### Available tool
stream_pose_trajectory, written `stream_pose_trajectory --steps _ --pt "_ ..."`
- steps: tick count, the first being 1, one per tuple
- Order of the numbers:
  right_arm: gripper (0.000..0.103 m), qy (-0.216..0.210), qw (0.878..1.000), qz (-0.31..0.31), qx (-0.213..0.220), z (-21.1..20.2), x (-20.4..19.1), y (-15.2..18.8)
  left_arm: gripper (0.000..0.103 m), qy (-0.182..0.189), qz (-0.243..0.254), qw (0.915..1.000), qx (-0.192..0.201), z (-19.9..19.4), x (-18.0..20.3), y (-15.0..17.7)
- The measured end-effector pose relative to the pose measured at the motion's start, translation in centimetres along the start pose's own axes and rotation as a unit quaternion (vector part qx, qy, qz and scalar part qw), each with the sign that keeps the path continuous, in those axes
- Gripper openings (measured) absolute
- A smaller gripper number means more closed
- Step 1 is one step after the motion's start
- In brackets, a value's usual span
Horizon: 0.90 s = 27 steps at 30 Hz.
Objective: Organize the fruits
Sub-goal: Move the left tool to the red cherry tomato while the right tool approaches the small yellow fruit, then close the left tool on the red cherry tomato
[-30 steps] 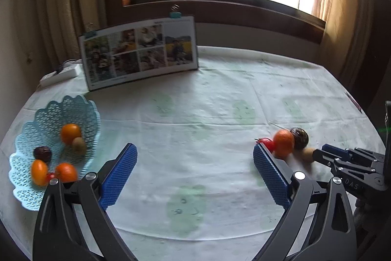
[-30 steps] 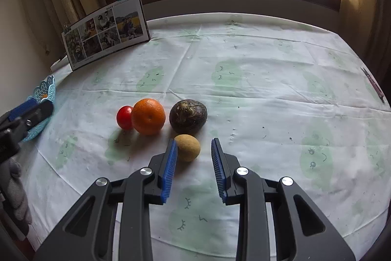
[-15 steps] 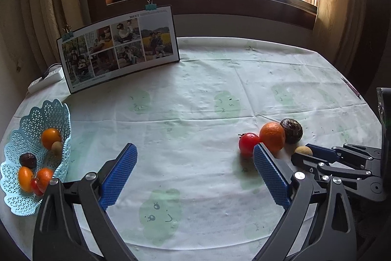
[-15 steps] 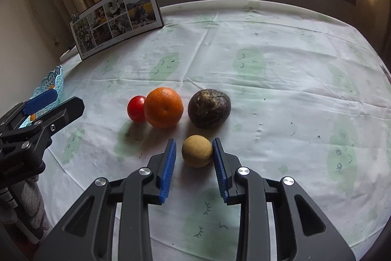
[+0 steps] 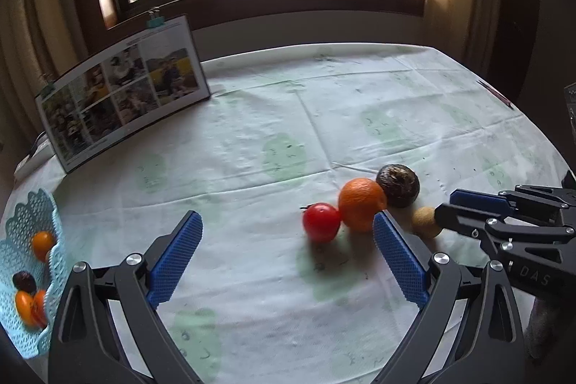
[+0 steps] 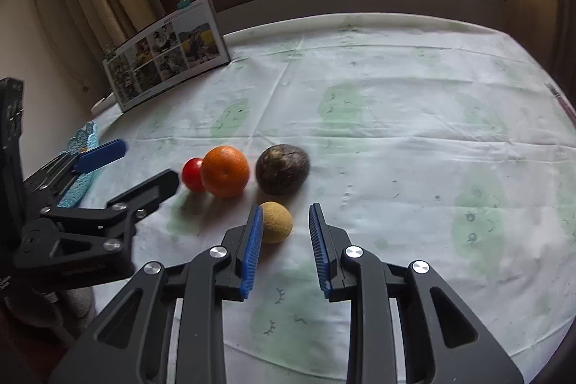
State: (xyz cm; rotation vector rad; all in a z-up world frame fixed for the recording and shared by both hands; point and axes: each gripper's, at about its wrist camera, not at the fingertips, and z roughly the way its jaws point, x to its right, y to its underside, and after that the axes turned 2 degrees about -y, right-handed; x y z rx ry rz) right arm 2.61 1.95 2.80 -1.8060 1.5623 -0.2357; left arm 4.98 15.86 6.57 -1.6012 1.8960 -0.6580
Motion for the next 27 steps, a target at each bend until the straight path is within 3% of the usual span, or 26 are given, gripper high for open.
stream_pose_trajectory --steps 3,5,10,15,25,27 --pt "0.03 -0.007 1.0 0.0 -0.004 0.3 -0.1 0.2 0.096 0.005 0.018 0.9998 -0.003 0.8 0.7 -0.1" --pt "0.034 -0.006 1.0 0.0 -0.003 0.3 -0.1 0.3 0.082 0.012 0.029 0.9994 -0.012 1.4 1.0 -0.1" --pt "0.035 -0.014 1.0 0.012 -0.002 0.3 0.3 0.3 0.072 0.061 0.028 0.9974 -0.027 2.2 0.9 -0.2" --pt "0.035 -0.018 1.0 0.013 -0.003 0.4 0.3 0.4 0.07 0.086 0.042 0.9949 -0.03 1.9 0.6 0.1" --pt "0.037 -0.022 1.0 0.0 -0.011 0.8 -0.3 0.6 0.069 0.077 0.063 0.9936 -0.054 3.5 0.5 0.5" --pt "0.037 -0.022 1.0 -0.002 -0.012 0.9 -0.3 0.7 0.063 0.083 0.069 0.9928 -0.054 3.7 0.7 0.2"
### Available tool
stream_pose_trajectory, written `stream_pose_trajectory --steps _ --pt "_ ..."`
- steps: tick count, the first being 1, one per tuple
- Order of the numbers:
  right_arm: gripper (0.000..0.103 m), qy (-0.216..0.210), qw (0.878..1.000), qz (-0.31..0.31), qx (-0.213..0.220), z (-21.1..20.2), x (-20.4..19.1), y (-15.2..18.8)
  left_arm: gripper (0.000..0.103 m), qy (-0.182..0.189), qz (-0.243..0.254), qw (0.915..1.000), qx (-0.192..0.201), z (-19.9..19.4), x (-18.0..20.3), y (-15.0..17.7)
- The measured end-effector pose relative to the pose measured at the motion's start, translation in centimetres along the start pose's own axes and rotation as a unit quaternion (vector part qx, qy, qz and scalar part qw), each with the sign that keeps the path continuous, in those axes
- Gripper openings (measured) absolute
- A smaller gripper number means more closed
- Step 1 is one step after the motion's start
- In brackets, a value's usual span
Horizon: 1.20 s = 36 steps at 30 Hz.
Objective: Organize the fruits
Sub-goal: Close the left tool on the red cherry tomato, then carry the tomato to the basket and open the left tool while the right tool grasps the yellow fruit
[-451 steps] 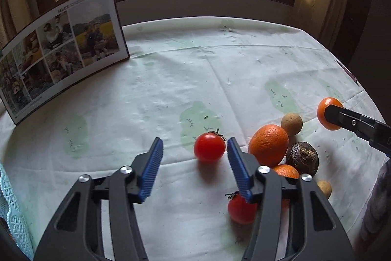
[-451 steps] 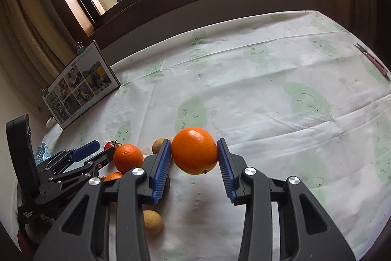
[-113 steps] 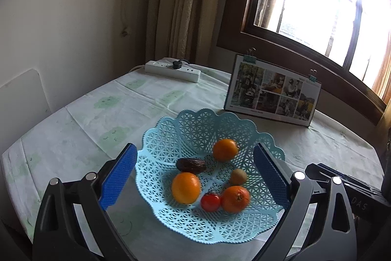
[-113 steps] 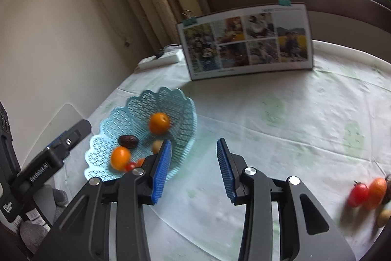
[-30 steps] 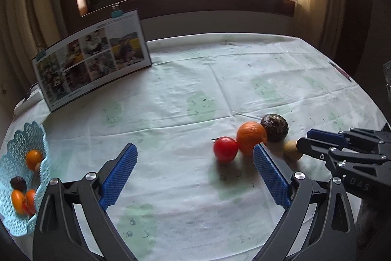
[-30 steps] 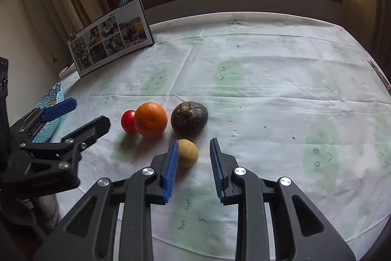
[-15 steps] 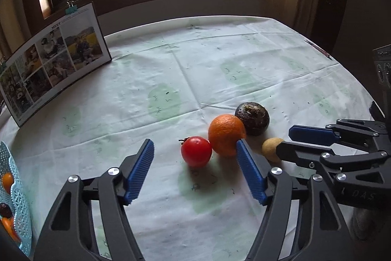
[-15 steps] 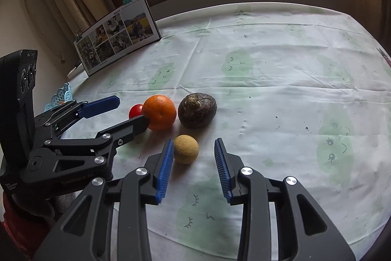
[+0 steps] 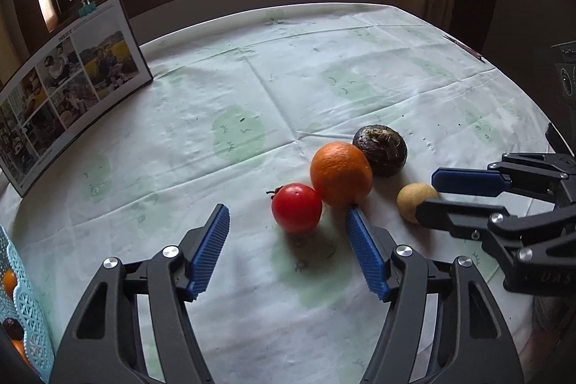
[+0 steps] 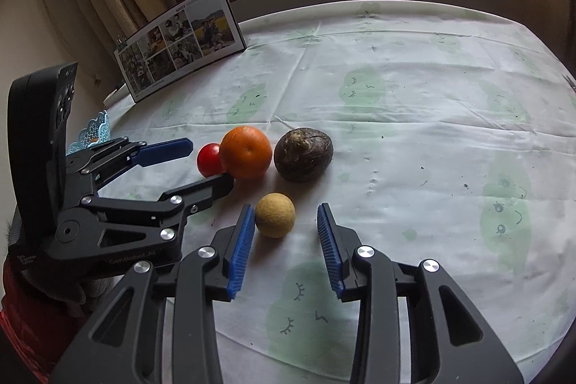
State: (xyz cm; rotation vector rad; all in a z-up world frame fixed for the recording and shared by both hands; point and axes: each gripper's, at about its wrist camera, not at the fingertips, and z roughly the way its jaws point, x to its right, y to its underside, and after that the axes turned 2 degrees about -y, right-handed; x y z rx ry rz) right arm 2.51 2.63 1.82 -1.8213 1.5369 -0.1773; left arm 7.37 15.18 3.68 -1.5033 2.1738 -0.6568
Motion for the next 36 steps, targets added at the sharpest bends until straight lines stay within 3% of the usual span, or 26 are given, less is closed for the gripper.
stream_pose_trajectory --steps 6,7,13,28,31,33,36 --pt "0.037 0.004 1.0 -0.01 -0.001 0.2 -0.4 0.1 0.033 0.027 0.008 0.9996 0.0 0.1 0.4 -0.3" --pt "0.037 0.004 1.0 -0.01 -0.001 0.1 -0.3 0.1 0.032 0.032 0.008 0.9995 0.0 0.2 0.4 -0.2" --pt "0.037 0.004 1.0 -0.012 -0.002 0.2 -0.4 0.1 0.028 0.049 -0.012 0.9987 0.006 -0.4 -0.1 0.2" --pt "0.037 0.024 0.999 -0.04 -0.015 1.2 -1.6 -0.1 0.028 0.011 -0.057 0.9969 0.054 -5.2 -1.8 1.7" --pt "0.034 0.029 0.999 -0.042 -0.017 1.4 -1.9 -0.4 0.028 0.005 -0.073 0.9953 0.064 -6.4 -2.5 2.1" --pt "0.026 0.033 0.998 -0.042 -0.018 1.5 -2.1 -0.4 0.028 -0.002 -0.083 0.9942 0.068 -7.0 -3.1 2.4" --pt "0.024 0.036 0.998 -0.038 -0.016 1.3 -2.5 -0.3 0.028 -0.017 -0.098 0.992 0.077 -8.1 -4.2 3.1"
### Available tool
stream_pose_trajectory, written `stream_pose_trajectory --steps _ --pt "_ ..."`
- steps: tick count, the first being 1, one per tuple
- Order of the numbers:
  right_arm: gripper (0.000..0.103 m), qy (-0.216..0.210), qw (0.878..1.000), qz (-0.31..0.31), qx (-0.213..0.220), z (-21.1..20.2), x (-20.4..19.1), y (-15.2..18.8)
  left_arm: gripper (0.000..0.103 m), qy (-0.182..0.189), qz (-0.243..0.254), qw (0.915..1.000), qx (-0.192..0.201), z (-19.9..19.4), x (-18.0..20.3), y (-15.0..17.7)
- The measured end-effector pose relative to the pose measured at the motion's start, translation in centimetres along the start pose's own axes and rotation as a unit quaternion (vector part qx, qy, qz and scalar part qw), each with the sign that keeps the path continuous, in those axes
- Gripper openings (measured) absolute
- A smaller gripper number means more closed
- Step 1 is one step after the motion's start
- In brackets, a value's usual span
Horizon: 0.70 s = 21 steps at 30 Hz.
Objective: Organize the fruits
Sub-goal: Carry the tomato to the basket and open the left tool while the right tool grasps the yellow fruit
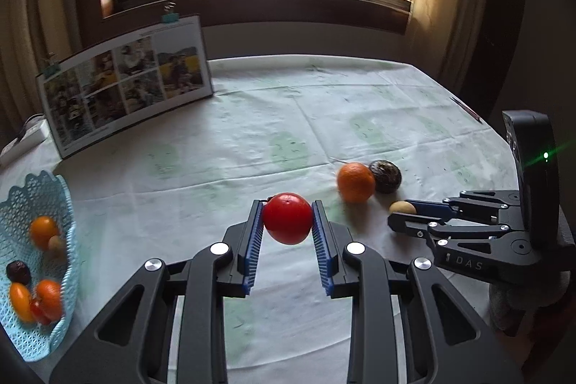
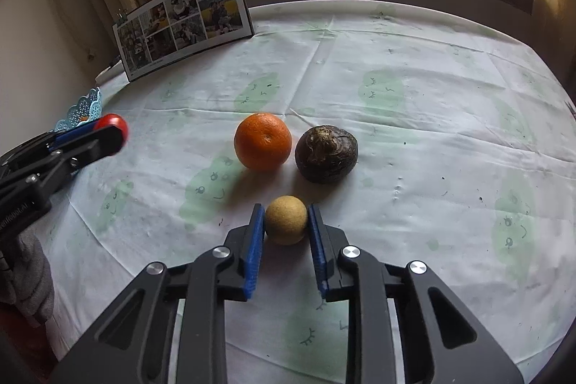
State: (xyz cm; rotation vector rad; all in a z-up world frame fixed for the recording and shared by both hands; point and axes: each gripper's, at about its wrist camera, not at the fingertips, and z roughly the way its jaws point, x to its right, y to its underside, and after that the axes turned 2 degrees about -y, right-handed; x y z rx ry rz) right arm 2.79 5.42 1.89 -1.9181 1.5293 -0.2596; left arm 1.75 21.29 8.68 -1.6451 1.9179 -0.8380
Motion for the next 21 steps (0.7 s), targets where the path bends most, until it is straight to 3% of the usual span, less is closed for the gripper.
stream_pose_trajectory --steps 4,10,19,21 --pt "0.024 0.002 1.0 0.008 0.012 -0.7 -0.4 0.1 0.028 -0.028 -0.03 0.999 0.017 -1.9 -2.4 0.3" --pt "0.024 -0.003 1.0 0.011 0.024 -1.6 -1.5 -0.2 0.028 -0.118 -0.075 0.9894 0.04 -4.8 -6.9 0.7" --pt "0.024 -0.019 1.0 -0.008 0.02 -1.2 -4.5 -0.3 0.028 -0.183 -0.135 0.9725 0.052 -7.4 -13.7 1.9" --pt "0.025 -0.023 0.999 -0.012 0.019 -1.1 -5.3 -0.3 0.032 -0.19 -0.149 0.9691 0.05 -7.5 -15.0 2.1"
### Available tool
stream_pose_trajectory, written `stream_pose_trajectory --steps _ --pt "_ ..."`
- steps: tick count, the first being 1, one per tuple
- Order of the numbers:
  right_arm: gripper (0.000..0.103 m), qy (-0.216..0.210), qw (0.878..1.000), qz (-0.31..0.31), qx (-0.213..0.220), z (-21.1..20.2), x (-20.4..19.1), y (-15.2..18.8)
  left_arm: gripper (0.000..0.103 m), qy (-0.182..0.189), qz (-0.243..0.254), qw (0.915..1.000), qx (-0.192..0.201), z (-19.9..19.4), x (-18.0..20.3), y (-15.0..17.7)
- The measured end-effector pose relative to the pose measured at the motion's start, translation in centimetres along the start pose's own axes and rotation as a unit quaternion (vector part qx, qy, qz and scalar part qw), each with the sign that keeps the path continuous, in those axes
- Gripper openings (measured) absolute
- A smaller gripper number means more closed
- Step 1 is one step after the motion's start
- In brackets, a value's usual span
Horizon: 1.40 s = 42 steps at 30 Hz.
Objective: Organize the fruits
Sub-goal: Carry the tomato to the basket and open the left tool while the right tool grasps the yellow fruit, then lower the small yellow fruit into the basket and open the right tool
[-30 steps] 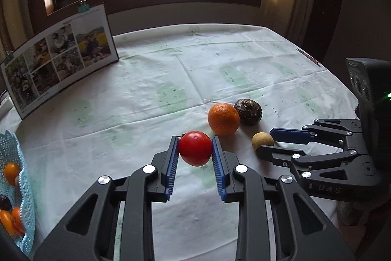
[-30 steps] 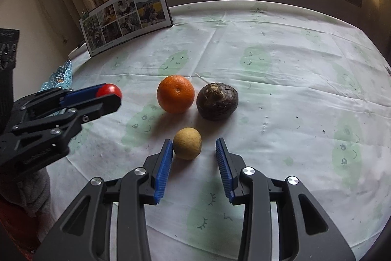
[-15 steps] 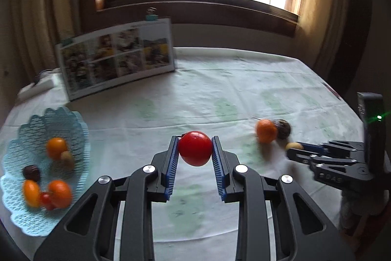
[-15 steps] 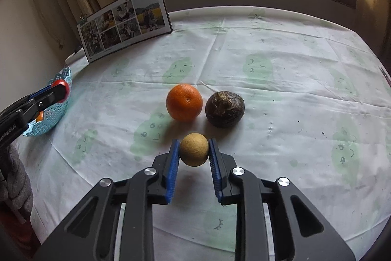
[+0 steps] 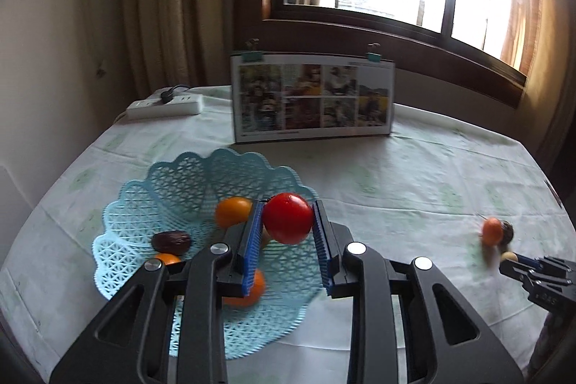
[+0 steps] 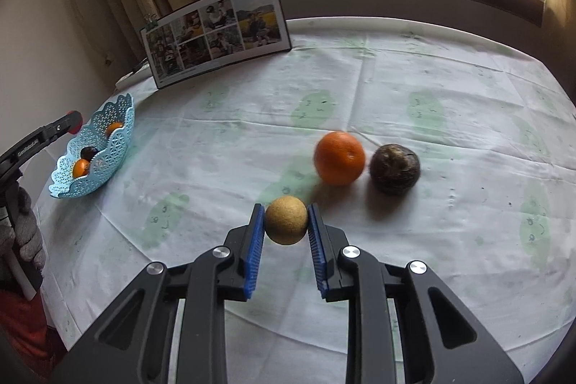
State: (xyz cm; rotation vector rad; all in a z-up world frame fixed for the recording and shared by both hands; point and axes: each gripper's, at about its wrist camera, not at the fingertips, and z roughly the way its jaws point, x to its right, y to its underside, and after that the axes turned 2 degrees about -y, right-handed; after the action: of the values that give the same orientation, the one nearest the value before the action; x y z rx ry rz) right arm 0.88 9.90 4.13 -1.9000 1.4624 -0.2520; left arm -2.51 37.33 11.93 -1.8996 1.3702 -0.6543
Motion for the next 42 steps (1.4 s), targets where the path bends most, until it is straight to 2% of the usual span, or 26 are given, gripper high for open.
stream_pose_trajectory --steps 1,2,4,12,14,16,23,31,34,37,42 --pt "0.025 -0.002 1.0 -0.002 0.0 0.0 -0.4 0.0 0.045 -0.002 -0.006 1.0 -0.001 0.1 -0.4 0.0" --pt "0.025 -0.003 1.0 -0.004 0.0 0.1 -0.6 0.0 0.066 -0.003 -0.012 0.9999 -0.002 0.1 -0.8 0.0" --pt "0.025 -0.006 1.0 -0.007 0.0 0.1 -1.2 -0.2 0.08 -0.009 -0.027 0.9996 0.009 -0.1 -1.7 -0.1" --pt "0.025 -0.033 0.999 -0.02 0.01 0.4 -4.5 -1.7 0.081 -0.024 -0.042 0.9986 0.021 -0.9 -4.0 0.6" --pt "0.025 -0.044 0.999 -0.028 0.014 0.6 -5.8 -2.3 0.089 -0.029 -0.049 0.9981 0.023 -1.0 -4.6 0.8" --pt "0.025 -0.06 0.997 -0.037 0.016 0.9 -7.3 -3.0 0.093 -0.039 -0.055 0.9973 0.03 -1.4 -5.3 0.9" --pt "0.025 -0.109 0.991 -0.08 0.022 2.5 -13.5 -5.2 0.093 -0.063 -0.066 0.995 0.04 -2.6 -7.5 1.5" --pt "0.025 -0.141 0.985 -0.099 0.018 5.1 -18.6 -7.1 0.093 -0.069 -0.082 0.9934 0.04 -3.0 -9.0 2.3" --pt "0.025 -0.145 0.984 -0.106 0.012 6.1 -19.8 -7.5 0.093 -0.07 -0.089 0.9929 0.037 -2.9 -9.4 2.5" --pt "0.026 -0.143 0.984 -0.108 0.005 7.0 -20.6 -7.8 0.1 -0.071 -0.097 0.9922 0.035 -2.8 -9.7 2.6" --pt "0.027 -0.138 0.986 -0.09 0.004 6.9 -19.8 -8.1 0.1 -0.072 -0.109 0.9908 0.036 -2.8 -10.3 2.8"
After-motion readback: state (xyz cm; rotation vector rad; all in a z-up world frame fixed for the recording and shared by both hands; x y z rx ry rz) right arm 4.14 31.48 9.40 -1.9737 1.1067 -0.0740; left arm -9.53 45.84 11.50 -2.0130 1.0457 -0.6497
